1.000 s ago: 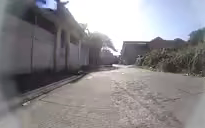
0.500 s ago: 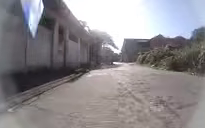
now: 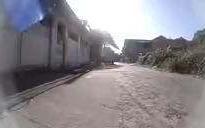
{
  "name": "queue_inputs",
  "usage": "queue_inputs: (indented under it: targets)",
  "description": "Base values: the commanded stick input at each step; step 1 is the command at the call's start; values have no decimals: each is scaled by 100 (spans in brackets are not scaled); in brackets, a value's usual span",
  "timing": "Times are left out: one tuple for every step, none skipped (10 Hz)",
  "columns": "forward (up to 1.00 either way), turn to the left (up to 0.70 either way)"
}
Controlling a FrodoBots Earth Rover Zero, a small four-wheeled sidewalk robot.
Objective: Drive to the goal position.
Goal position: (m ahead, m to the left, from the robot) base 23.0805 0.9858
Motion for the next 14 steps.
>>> queue_inputs:
  targets:
    - [70,0]
    - [70,0]
    - [70,0]
    - [70,0]
    - [70,0]
    - [70,0]
    - [70,0]
    - [70,0]
    - [70,0]
    - [70,0]
    - [70,0]
    - [70,0]
    - [70,0]
    - [70,0]
